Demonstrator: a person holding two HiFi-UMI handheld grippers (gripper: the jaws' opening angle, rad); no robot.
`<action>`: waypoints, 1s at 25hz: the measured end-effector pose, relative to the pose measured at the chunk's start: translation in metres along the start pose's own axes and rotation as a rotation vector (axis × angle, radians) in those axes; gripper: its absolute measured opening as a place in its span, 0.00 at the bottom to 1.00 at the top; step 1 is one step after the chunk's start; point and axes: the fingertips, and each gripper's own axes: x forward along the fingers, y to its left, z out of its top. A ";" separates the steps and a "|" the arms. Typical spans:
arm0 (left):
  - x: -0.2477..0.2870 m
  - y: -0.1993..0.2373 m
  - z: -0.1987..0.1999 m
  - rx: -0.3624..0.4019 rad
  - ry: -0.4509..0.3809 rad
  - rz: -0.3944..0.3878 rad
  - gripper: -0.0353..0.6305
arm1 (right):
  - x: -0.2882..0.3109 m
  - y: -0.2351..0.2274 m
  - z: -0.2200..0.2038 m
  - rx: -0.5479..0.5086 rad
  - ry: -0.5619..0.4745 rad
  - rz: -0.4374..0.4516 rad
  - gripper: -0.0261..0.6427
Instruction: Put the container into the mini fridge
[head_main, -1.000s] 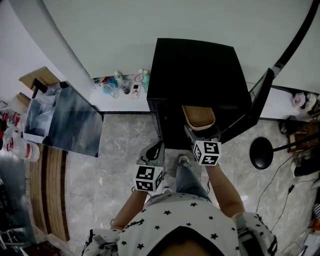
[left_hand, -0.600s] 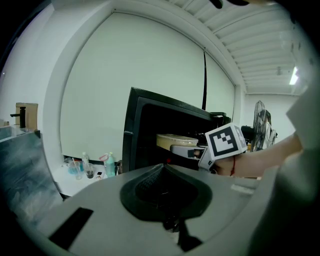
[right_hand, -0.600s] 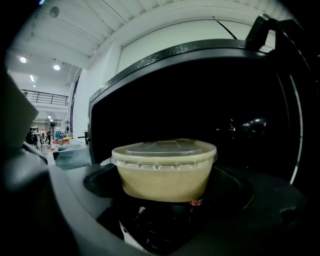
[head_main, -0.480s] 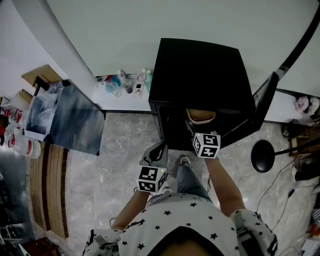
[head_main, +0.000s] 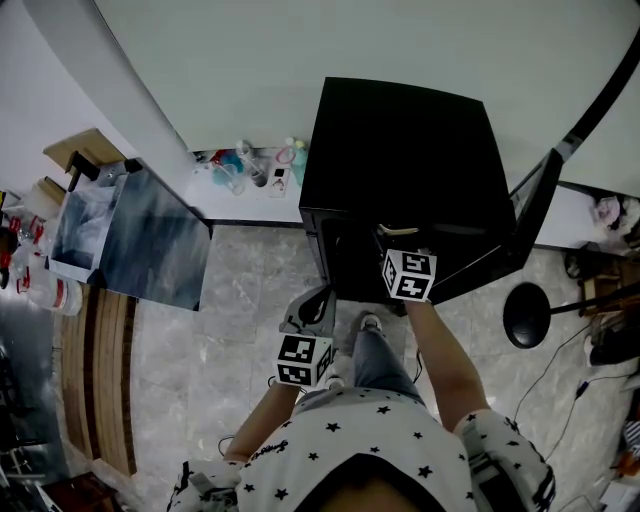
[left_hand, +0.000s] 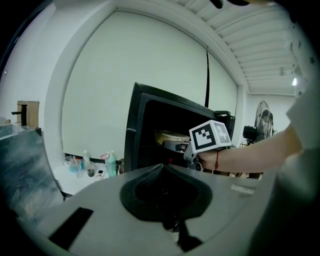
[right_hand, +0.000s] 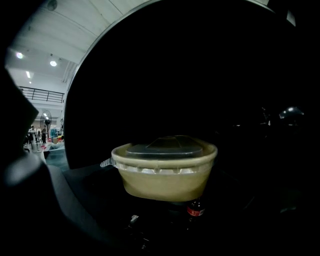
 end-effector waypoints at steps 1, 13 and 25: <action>0.001 0.001 0.000 0.002 -0.001 0.002 0.07 | 0.002 -0.001 0.000 0.002 0.000 -0.003 0.82; 0.003 0.003 -0.002 -0.008 0.011 0.012 0.07 | 0.017 -0.006 0.003 0.011 -0.014 -0.079 0.82; -0.006 0.001 -0.002 0.007 0.003 0.004 0.07 | 0.011 -0.003 0.002 0.012 -0.001 -0.072 0.82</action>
